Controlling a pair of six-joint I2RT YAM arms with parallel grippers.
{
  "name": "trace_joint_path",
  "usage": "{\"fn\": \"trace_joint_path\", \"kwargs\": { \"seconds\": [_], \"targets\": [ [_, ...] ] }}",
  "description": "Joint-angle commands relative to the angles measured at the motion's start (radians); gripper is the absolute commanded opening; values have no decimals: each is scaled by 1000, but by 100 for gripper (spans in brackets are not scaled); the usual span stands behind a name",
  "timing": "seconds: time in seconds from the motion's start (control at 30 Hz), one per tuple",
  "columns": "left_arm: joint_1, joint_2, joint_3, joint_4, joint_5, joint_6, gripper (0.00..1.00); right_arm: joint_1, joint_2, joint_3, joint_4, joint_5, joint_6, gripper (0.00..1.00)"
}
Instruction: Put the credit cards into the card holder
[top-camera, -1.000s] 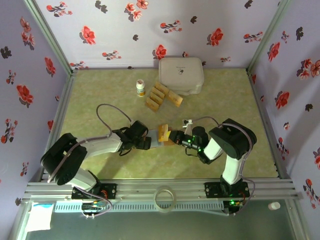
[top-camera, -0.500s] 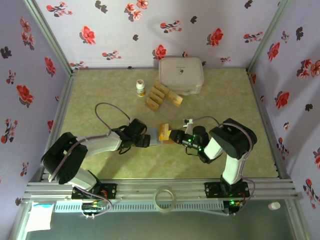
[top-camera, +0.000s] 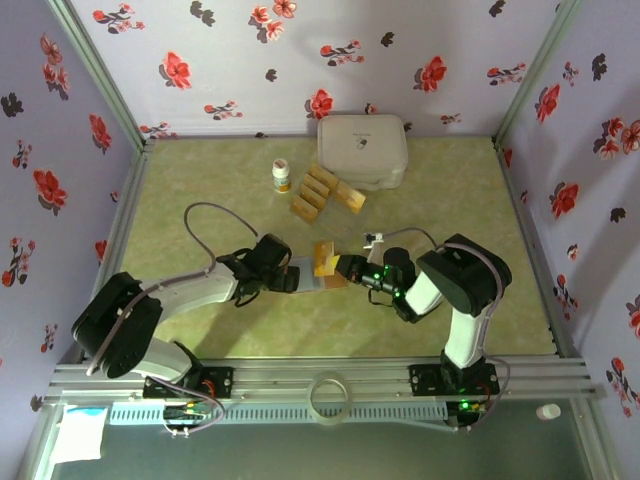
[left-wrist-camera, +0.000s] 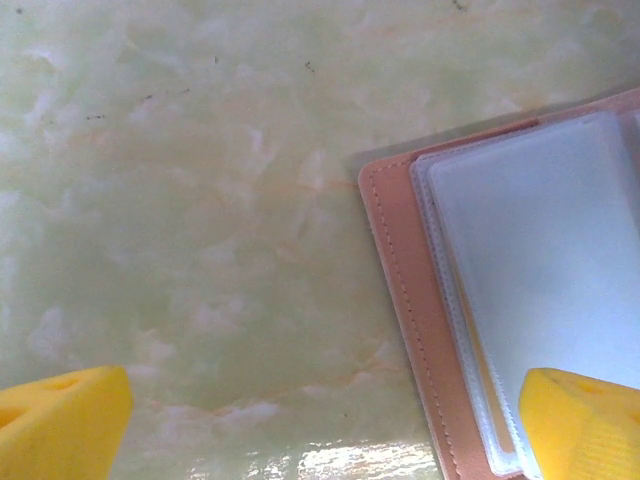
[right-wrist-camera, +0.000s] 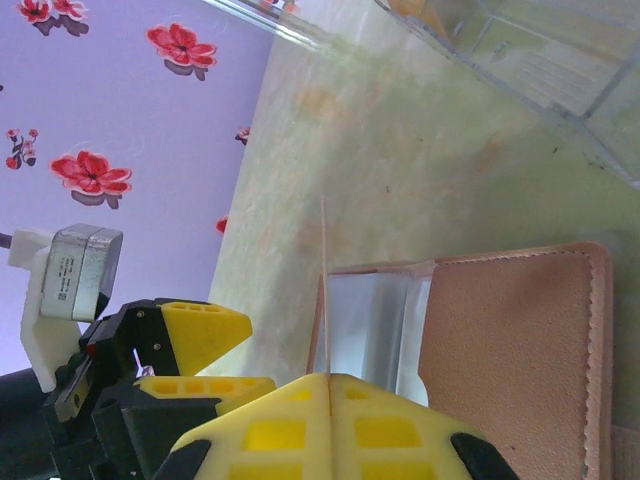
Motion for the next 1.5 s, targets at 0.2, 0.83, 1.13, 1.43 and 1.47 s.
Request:
{"fn": "trace_joint_path", "kwargs": {
  "seconds": [0.2,0.83,1.13,1.43,1.47],
  "targets": [
    [-4,31,-10,41,2,12,100,-14,40,16,28,-17,4,0],
    [-7,60,-44,60,1,-5,100,-14,89,55,28,-62,8,0],
    [-7,61,-46,63,-1,-4,100,-14,104,48,28,-77,6,0],
    [-7,61,-47,63,-1,-4,100,-14,110,23,28,-86,-8,0],
    [-7,61,-48,63,-1,-4,100,-14,111,21,28,-85,-9,0]
  ]
}}
